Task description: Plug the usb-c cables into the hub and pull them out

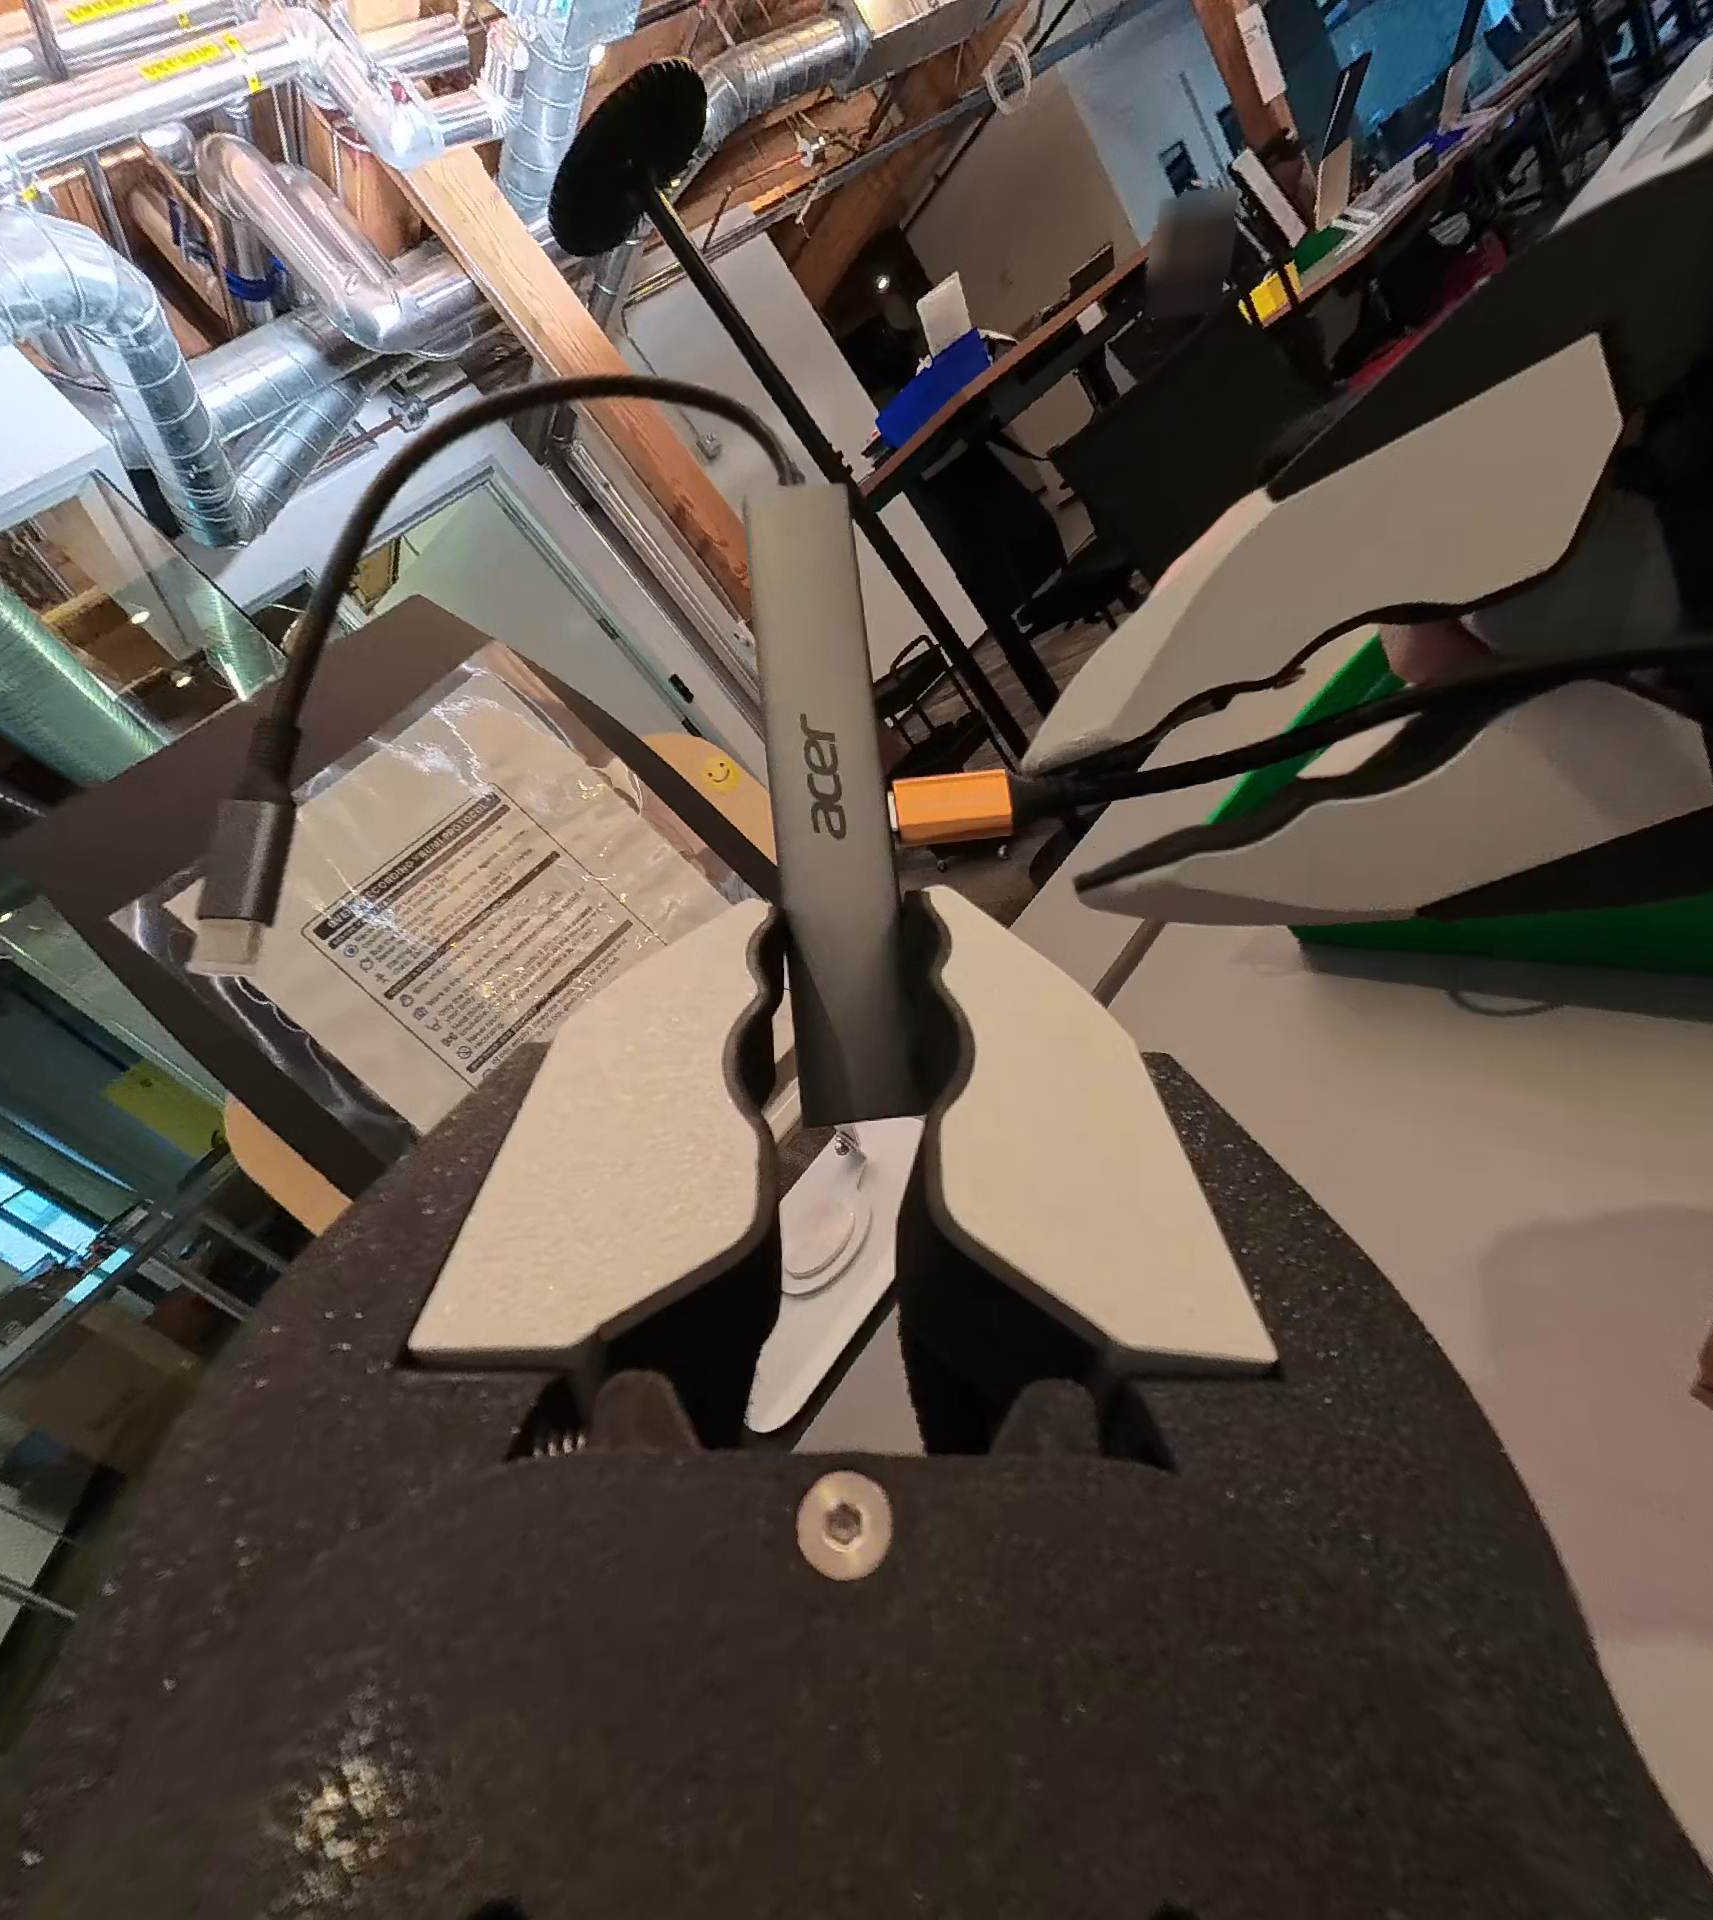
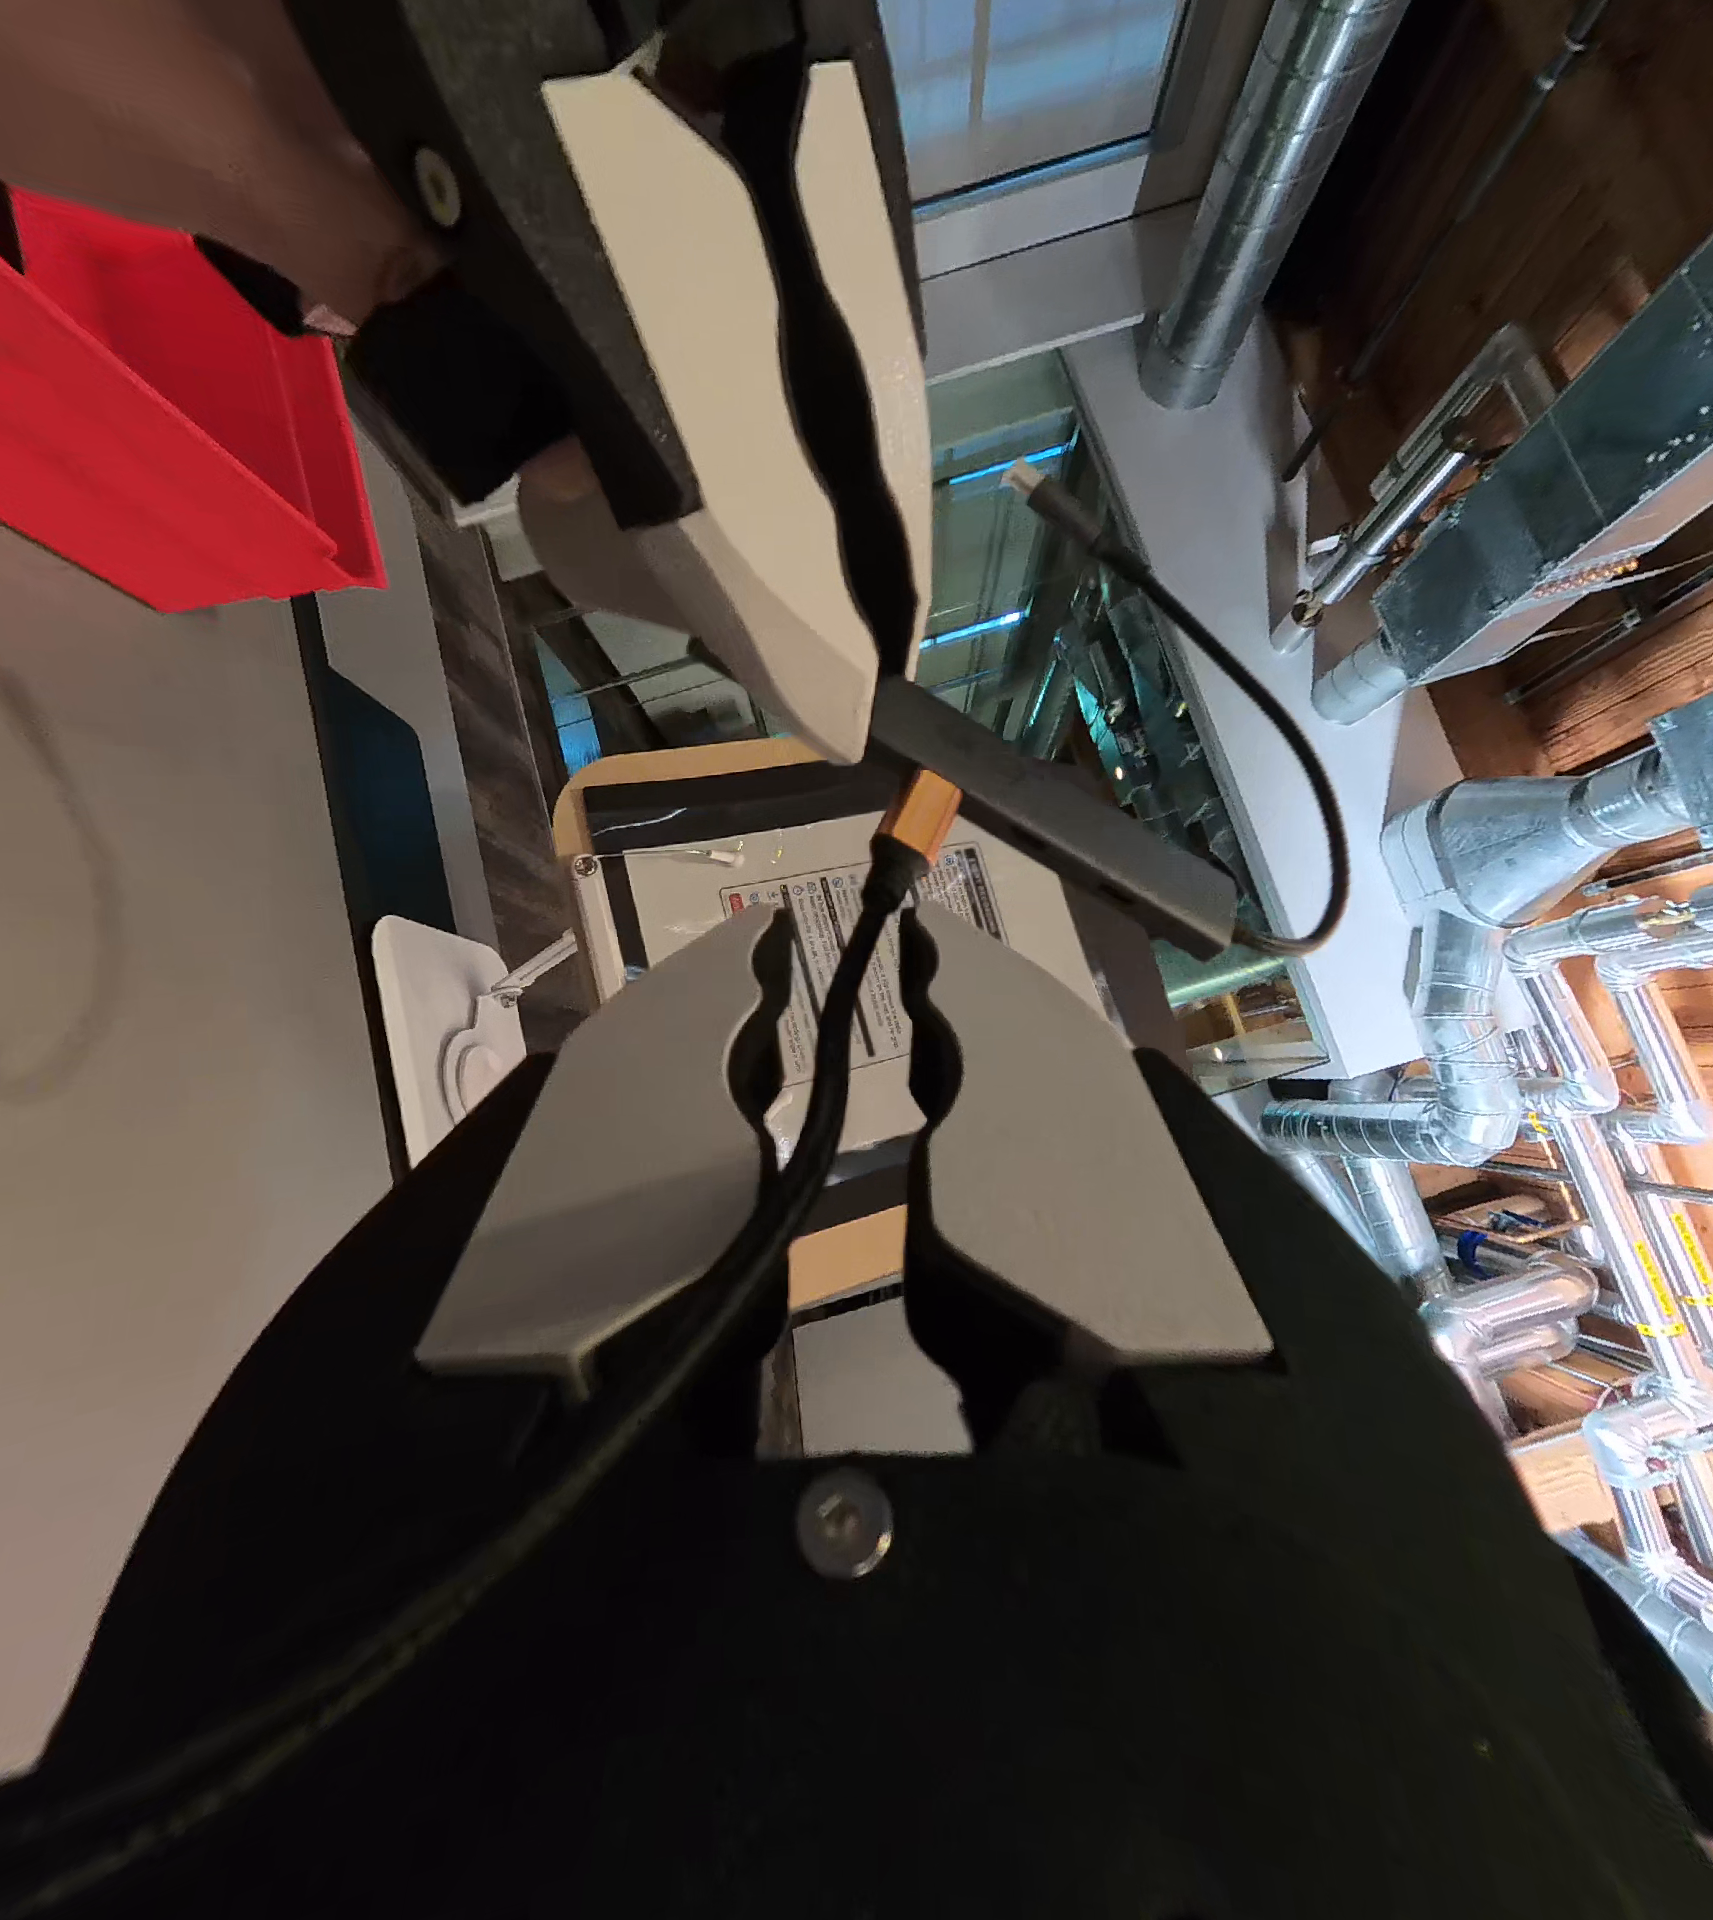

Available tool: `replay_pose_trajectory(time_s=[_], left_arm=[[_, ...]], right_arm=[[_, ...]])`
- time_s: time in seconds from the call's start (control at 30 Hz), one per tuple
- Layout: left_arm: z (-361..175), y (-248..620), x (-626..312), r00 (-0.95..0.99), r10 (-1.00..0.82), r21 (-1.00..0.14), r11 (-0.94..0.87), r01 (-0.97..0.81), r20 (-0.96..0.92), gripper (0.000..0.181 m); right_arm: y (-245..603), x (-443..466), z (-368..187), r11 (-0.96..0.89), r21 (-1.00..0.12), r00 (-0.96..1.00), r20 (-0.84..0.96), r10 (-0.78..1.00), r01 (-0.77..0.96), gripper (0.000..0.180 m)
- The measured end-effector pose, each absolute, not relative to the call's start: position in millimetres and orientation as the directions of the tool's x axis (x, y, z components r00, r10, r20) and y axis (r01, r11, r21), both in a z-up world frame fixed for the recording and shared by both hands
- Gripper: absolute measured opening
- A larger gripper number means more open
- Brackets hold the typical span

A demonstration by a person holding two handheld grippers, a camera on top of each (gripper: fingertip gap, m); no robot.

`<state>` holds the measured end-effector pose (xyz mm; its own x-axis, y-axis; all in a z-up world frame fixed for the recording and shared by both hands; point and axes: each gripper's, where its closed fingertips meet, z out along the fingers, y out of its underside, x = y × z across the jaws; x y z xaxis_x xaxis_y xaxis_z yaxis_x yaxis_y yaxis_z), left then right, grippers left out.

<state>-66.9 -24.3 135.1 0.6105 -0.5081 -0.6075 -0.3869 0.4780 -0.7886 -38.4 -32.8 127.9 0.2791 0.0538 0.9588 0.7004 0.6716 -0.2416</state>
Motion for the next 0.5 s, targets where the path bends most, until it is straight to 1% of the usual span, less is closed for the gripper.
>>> replay_pose_trajectory(time_s=[0.17,0.3,0.33,0.4,0.5], left_arm=[[140.9,-23.4,-79.4,0.605,-0.531,-0.801,0.461,-0.381,-0.593,0.021],[139.0,-21.7,-87.4,0.573,-0.555,-0.797,0.447,-0.406,-0.603,0.021],[137.6,-22.2,-87.4,0.563,-0.572,-0.802,0.440,-0.404,-0.597,0.021],[134.5,-25.0,-83.4,0.533,-0.617,-0.816,0.430,-0.388,-0.579,0.021],[127.6,-27.6,-74.1,0.496,-0.645,-0.812,0.423,-0.402,-0.582,0.021]], right_arm=[[-28.6,-32.1,114.1,0.679,-0.170,0.189,0.981,0.047,0.714,0.033],[-26.1,-15.5,120.2,0.665,-0.199,0.214,0.975,0.060,0.720,0.041],[-25.1,-10.8,123.6,0.658,-0.198,0.224,0.974,0.045,0.727,0.040],[-23.1,-4.1,133.9,0.641,-0.182,0.257,0.966,-0.024,0.745,0.042],[-27.3,-7.8,148.5,0.645,-0.108,0.287,0.941,-0.179,0.757,0.046]])
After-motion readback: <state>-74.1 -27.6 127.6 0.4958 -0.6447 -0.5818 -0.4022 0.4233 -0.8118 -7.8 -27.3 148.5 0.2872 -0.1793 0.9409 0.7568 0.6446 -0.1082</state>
